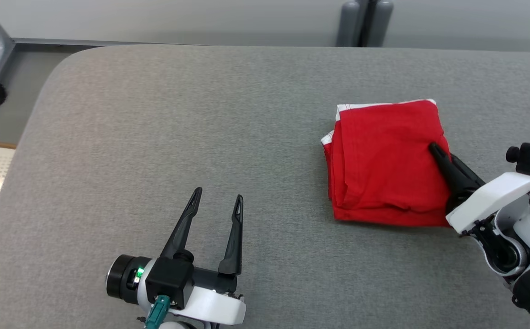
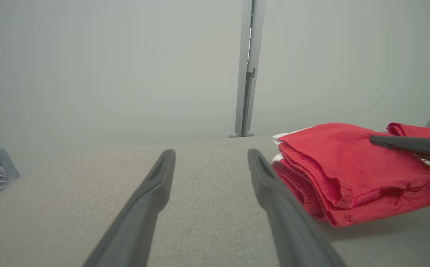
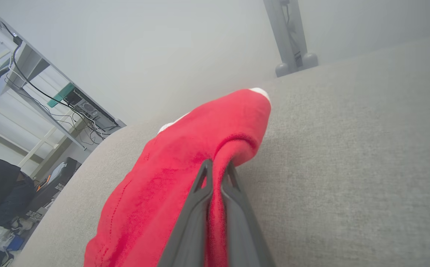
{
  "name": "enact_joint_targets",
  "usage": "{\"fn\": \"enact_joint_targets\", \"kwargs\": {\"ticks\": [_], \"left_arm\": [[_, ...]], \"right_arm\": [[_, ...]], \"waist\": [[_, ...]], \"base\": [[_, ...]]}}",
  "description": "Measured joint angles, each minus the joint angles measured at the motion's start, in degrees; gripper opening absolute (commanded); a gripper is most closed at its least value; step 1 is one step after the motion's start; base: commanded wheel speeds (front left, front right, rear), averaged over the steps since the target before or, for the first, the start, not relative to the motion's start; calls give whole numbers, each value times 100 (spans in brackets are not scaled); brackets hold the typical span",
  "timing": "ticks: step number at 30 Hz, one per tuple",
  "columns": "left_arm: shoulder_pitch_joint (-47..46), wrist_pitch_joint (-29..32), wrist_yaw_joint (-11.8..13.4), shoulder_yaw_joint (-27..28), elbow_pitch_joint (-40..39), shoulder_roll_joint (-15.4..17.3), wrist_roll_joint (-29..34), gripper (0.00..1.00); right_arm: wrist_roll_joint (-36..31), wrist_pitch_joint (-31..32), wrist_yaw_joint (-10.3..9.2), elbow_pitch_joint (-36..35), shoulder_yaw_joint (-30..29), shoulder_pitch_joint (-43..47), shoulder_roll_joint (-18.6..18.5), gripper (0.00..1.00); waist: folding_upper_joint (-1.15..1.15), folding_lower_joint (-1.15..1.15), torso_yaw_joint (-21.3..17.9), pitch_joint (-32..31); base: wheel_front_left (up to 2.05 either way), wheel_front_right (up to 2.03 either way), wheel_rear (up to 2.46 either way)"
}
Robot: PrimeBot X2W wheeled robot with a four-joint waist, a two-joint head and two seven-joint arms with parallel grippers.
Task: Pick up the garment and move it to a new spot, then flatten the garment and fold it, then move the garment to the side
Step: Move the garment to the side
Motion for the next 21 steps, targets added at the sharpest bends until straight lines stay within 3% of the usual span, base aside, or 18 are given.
{"fn": "enact_joint_targets", "kwargs": {"ticks": [12, 21], "left_arm": [[-335, 1, -274, 94, 52, 124, 330, 100], [-503, 0, -356, 68, 119, 227, 447, 100]], "right_arm": [[-45, -426, 0, -64, 257, -502, -112, 0], [-112, -491, 0, -153, 60, -543, -27, 0]], "waist": [[0, 0, -1155, 250], [0, 0, -1971, 455]], "base": [[0, 0, 0], [0, 0, 0]]}}
